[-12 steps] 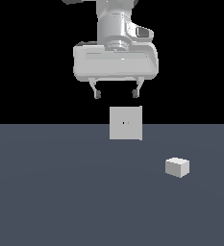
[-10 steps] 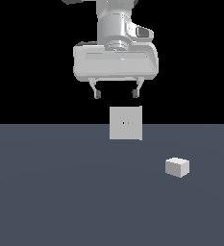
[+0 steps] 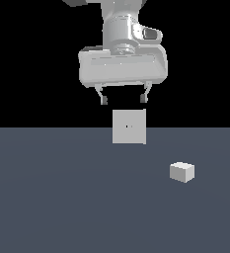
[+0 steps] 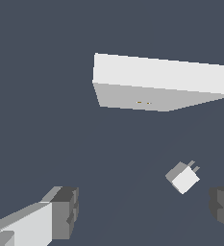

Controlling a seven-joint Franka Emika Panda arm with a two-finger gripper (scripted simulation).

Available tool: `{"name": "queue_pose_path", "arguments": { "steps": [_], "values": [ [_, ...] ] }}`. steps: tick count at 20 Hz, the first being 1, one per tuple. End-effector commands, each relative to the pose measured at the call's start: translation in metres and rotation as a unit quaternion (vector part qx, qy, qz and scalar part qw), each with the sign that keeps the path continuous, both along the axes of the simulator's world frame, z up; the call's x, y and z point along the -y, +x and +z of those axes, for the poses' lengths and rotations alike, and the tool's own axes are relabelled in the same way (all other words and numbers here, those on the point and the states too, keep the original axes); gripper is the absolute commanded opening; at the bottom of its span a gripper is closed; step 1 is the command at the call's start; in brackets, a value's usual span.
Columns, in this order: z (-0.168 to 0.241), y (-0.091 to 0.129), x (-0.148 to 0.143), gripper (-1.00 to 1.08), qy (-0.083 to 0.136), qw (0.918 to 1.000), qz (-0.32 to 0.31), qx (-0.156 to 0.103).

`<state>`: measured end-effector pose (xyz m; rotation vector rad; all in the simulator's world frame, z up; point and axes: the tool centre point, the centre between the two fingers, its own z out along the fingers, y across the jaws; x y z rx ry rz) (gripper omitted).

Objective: Plug the charger into the wall socket.

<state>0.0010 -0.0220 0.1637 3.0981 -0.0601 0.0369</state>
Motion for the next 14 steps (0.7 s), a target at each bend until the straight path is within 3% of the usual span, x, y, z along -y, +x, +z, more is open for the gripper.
{"name": "queue_pose_path", "arguments": {
  "steps": [1, 7, 14],
  "values": [
    [-0.004, -0.001, 0.005, 1.0, -0.003, 0.9998, -0.018, 0.008],
    [-0.018, -0.006, 0.022, 1.0, -0.013, 0.9963, -0.077, 0.036],
    [-0.037, -0.013, 0.045, 1.0, -0.026, 0.9842, -0.158, 0.074]
  ]
}}
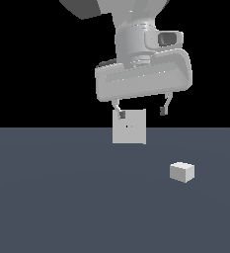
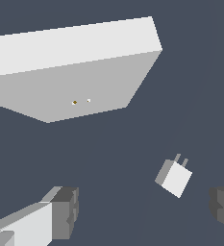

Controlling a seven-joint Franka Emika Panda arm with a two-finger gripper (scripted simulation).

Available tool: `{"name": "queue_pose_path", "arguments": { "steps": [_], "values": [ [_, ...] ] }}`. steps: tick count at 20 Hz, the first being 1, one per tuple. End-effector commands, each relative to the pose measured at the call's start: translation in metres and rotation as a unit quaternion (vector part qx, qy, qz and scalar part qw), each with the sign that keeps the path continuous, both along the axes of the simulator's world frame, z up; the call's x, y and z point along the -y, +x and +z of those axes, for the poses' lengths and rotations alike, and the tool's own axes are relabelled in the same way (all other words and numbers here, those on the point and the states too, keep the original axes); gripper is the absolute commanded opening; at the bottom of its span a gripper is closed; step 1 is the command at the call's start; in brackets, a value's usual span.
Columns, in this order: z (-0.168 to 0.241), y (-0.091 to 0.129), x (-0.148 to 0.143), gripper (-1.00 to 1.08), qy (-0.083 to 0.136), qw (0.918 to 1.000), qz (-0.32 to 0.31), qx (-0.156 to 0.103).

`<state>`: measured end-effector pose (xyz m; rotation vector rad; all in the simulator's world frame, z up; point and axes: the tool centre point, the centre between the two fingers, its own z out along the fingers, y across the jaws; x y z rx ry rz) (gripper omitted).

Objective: Plug the charger into the wall socket.

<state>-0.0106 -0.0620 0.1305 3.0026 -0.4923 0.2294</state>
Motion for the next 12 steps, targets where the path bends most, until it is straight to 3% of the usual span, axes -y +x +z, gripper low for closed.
{"name": "queue_pose_path", "arguments": {
  "steps": [1, 12],
  "values": [
    [-0.007, -0.003, 0.008, 1.0, -0.005, 0.9995, -0.028, 0.014],
    [-0.033, -0.018, 0.037, 1.0, -0.025, 0.9875, -0.141, 0.066]
  ]
}}
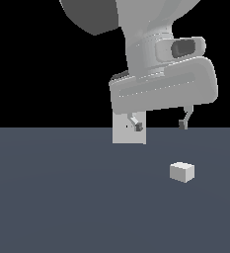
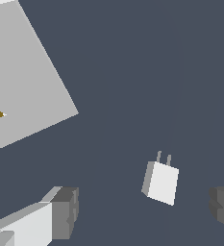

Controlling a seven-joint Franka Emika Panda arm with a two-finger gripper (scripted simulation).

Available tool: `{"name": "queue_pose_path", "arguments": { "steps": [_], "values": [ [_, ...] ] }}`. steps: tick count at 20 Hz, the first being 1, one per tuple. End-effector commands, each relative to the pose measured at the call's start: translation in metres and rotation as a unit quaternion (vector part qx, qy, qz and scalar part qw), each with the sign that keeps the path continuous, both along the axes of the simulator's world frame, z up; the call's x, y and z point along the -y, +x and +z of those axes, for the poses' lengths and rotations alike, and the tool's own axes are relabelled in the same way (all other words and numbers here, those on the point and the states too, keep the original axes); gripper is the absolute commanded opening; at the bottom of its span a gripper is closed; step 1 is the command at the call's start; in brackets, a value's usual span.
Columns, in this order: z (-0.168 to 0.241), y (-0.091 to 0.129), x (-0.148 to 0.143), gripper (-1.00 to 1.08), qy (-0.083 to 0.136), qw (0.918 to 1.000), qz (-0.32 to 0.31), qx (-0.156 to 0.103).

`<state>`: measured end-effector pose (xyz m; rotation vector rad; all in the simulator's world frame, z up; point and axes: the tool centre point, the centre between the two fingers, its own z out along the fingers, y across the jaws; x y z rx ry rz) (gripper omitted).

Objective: Plug the charger into the wall socket.

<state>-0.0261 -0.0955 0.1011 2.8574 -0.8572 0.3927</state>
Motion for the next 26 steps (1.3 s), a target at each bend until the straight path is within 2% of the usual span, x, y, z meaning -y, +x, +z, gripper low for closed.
{"name": "queue_pose_path", "arguments": {
  "steps": [1, 14, 20, 26],
  "values": [
    [-0.006, -0.004, 0.006, 1.0, -0.005, 0.9996, -0.025, 0.012],
    [-0.031, -0.021, 0.032, 1.0, -0.026, 0.9891, -0.132, 0.061],
    [-0.038, -0.025, 0.037, 1.0, -0.03, 0.9853, -0.153, 0.069],
    [-0.039, -0.025, 0.037, 1.0, -0.03, 0.9852, -0.154, 0.069]
  ]
}}
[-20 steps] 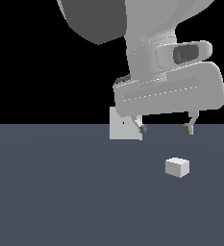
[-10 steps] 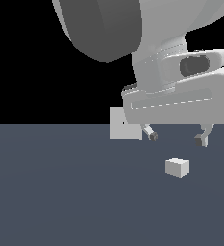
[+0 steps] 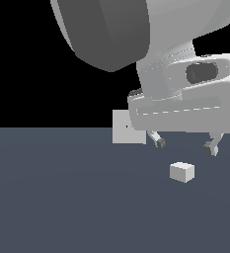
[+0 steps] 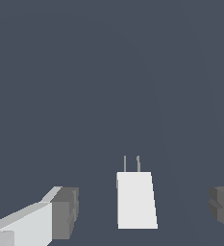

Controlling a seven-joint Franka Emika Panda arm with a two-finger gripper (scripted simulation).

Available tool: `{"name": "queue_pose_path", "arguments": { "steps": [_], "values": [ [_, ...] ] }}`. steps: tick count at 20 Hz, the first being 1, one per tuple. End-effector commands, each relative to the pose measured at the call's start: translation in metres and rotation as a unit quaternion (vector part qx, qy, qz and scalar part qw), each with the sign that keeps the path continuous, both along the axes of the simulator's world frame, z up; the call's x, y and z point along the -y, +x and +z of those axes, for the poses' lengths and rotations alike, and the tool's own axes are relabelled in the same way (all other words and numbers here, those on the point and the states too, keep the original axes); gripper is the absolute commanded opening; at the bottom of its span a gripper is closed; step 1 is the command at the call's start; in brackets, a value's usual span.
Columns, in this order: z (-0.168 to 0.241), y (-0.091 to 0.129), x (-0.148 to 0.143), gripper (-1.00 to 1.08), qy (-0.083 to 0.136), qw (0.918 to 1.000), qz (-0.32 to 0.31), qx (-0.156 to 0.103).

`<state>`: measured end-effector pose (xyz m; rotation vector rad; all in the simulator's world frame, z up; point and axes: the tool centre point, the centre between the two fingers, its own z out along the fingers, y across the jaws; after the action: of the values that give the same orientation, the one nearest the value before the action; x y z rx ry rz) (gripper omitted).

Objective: Plug the charger into the wall socket.

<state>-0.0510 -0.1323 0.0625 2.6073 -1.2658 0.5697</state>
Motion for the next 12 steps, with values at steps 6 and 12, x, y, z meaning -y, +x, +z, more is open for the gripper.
{"name": "queue_pose_path", "arguments": {
  "steps": [6, 12],
  "values": [
    [-0.019, -0.001, 0.0, 1.0, 0.001, 1.0, -0.001, 0.0],
    [-0.044, -0.001, 0.0, 1.0, 0.001, 1.0, -0.002, 0.0]
  ]
}}
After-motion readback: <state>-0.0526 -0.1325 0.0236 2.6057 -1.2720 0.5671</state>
